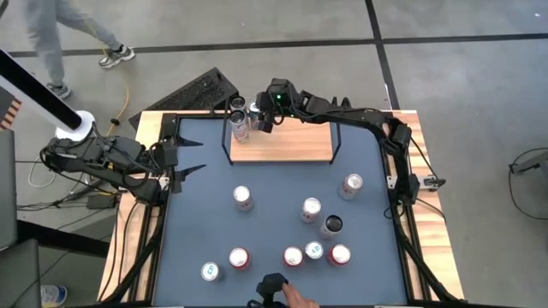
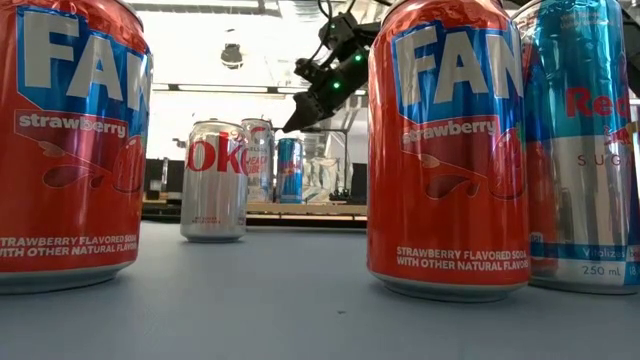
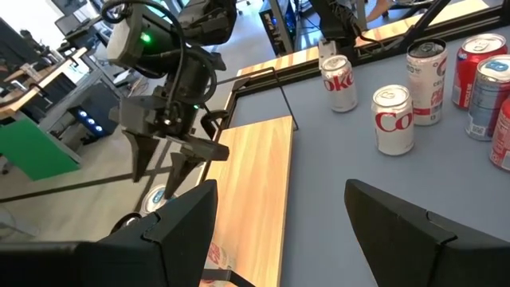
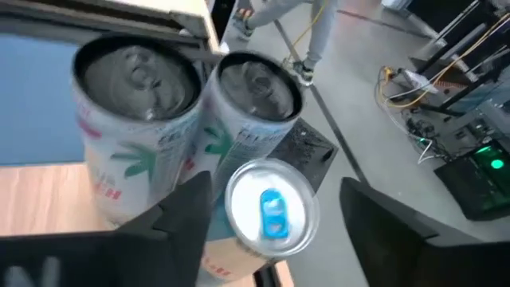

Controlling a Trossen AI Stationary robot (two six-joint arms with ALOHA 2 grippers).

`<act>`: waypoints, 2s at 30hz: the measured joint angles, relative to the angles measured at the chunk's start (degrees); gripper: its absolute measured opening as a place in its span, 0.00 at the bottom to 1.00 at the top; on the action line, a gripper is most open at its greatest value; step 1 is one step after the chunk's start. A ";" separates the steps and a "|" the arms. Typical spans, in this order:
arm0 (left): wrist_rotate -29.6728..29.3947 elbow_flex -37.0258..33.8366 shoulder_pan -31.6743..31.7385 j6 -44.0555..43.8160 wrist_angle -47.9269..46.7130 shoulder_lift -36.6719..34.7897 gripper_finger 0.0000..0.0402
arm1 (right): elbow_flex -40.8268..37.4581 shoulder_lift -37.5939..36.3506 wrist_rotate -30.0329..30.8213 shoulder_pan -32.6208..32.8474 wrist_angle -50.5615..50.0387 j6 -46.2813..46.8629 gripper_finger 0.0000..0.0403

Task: Place canned beverage on shelf
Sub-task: Put the top blue soda can on the shelf

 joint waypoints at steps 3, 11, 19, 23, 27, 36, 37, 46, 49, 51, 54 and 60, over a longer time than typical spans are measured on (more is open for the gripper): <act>-0.26 0.00 0.00 0.23 0.02 0.01 0.66 | 0.00 -0.02 0.02 -0.04 0.12 0.00 0.76; -0.59 0.00 0.00 0.37 0.04 -0.01 0.66 | 0.00 -0.02 -1.07 -1.18 0.83 2.82 0.78; -0.67 0.00 0.00 0.35 0.50 0.00 0.66 | 0.01 2.54 -3.48 -2.81 2.92 7.62 0.78; -0.71 0.00 0.00 0.39 0.48 -0.01 0.66 | 0.02 2.56 -3.74 -2.75 2.73 7.54 0.78; -0.73 0.00 0.00 0.69 0.47 -0.01 0.66 | 0.02 2.56 -4.33 -2.48 2.57 7.54 0.78; -0.75 0.00 0.01 0.80 0.31 -0.01 0.66 | 0.11 2.45 -4.55 -2.27 1.71 4.45 0.78; -0.78 0.00 0.00 0.93 0.31 -0.01 0.66 | 0.34 2.45 -4.48 -2.27 1.65 4.30 0.78; -0.80 0.00 0.00 1.25 0.22 -0.01 0.66 | 7.79 2.56 -4.34 -2.28 -4.62 4.28 0.78; -0.80 0.00 0.00 1.29 0.02 0.00 0.66 | 8.98 2.56 -5.68 -1.99 -6.38 4.31 0.78; -0.80 0.00 0.00 1.29 -0.02 0.01 0.66 | 9.13 2.56 -6.58 -1.73 -6.87 4.31 0.78; -0.80 0.00 0.00 1.29 -0.07 -0.01 0.66 | 9.10 2.70 -7.43 -1.47 -8.78 5.18 0.78; -0.80 0.00 0.00 1.40 -0.09 -0.01 0.66 | 8.44 4.38 -8.24 -1.60 -8.16 5.86 0.78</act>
